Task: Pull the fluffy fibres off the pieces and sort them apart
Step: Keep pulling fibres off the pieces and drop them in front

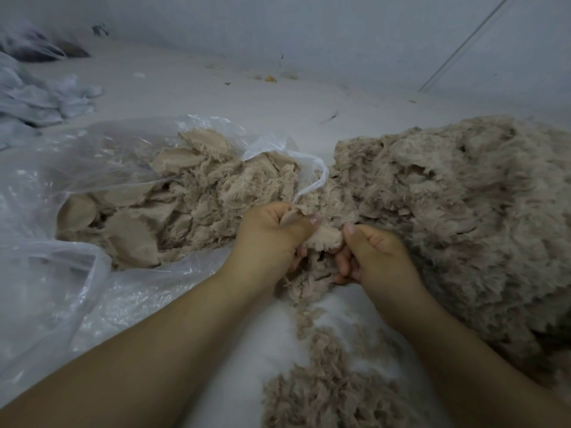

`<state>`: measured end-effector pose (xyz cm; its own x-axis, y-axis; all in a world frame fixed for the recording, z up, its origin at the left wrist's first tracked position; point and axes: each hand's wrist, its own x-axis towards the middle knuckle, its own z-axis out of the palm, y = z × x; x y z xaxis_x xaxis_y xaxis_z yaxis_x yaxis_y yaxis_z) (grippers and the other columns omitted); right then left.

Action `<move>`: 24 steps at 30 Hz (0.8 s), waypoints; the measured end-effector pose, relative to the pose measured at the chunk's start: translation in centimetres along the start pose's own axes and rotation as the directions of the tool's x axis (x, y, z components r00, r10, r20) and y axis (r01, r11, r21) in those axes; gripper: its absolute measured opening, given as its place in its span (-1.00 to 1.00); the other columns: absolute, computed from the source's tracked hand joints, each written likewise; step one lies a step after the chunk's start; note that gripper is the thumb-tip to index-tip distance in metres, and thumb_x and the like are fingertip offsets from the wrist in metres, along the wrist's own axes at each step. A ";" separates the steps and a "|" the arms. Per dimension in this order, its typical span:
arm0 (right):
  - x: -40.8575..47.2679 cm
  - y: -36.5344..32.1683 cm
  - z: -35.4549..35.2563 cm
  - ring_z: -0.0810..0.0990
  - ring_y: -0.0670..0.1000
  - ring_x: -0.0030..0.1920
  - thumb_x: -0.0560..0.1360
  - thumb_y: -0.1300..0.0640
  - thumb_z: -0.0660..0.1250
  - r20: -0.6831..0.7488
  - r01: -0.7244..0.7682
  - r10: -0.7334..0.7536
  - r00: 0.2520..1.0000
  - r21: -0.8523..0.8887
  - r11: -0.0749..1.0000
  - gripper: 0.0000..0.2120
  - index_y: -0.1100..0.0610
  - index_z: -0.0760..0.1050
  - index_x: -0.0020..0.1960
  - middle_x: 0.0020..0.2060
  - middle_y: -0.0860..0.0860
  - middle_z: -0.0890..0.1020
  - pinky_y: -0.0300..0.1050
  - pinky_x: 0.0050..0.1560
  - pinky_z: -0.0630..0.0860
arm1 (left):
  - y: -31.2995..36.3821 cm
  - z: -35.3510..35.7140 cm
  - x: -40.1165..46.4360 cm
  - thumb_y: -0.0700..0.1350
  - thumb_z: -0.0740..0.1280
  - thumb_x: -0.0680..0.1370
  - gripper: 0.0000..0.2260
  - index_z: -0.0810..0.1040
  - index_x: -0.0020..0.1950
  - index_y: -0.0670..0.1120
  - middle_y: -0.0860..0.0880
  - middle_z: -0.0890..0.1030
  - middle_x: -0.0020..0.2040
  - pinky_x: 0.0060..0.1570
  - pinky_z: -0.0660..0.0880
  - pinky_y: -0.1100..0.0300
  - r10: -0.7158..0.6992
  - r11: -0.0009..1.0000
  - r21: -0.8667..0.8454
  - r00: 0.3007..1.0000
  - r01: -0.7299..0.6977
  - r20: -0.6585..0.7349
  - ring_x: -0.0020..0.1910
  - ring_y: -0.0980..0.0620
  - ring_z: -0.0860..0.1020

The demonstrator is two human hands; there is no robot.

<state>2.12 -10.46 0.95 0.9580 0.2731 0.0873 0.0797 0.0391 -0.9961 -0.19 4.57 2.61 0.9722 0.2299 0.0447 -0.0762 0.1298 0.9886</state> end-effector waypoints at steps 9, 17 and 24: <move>0.1 -0.2 -0.1 0.41 -0.11 -0.54 0.54 -0.04 0.28 -0.001 -0.031 0.031 1.000 0.002 1.000 -0.66 0.09 0.54 -0.34 -0.54 -0.01 0.48 -0.18 -0.44 0.49 | 0.1 0.0 0.0 -0.21 0.42 0.53 -0.76 0.53 -0.34 -0.14 -0.04 0.46 -0.54 -0.59 0.28 0.32 0.068 0.996 0.052 0.998 -0.067 -0.001 -0.60 0.09 0.35; 0.3 -0.2 -0.2 0.44 -0.14 -0.52 0.61 0.17 0.25 -0.094 -0.096 0.102 0.990 0.069 0.993 -0.58 0.01 0.61 -0.40 -0.56 -0.05 0.45 -0.25 -0.45 0.49 | 0.0 0.1 0.0 -0.23 0.40 0.53 -0.76 0.52 -0.34 -0.15 0.02 0.43 -0.57 -0.56 0.28 0.35 0.119 0.992 0.051 0.993 -0.118 -0.016 -0.62 0.14 0.33; -0.4 -0.6 0.2 0.34 -0.13 -0.57 0.58 0.08 0.30 0.050 0.028 -0.026 0.998 -0.042 0.999 -0.62 0.31 0.58 -0.30 -0.55 0.08 0.48 -0.34 -0.52 0.34 | 0.1 -0.3 0.2 -0.21 0.39 0.55 -0.60 0.51 -0.50 0.02 -0.01 0.43 -0.59 -0.59 0.28 0.32 0.101 0.995 -0.002 0.995 -0.101 -0.013 -0.64 0.07 0.34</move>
<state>1.63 -10.40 1.54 0.9407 0.3196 0.1140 0.1181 0.0068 -0.9930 -0.04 4.93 2.72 0.9565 0.2548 0.1424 -0.1745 0.1079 0.9787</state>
